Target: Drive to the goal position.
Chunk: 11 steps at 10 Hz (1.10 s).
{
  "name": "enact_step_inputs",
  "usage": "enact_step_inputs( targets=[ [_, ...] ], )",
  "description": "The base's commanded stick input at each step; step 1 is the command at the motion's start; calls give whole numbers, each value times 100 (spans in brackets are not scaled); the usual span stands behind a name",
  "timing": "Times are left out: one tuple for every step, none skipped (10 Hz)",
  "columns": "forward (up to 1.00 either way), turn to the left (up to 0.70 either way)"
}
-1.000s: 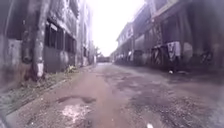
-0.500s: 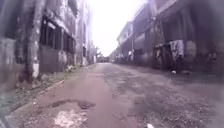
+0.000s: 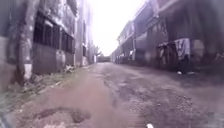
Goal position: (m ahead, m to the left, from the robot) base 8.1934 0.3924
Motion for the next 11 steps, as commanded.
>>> enact_step_inputs(
  targets=[
    [70,0],
    [70,0],
    [70,0],
    [70,0],
    [70,0],
    [70,0],
    [70,0],
    [70,0],
    [70,0],
    [70,0],
    [70,0]
  ],
)
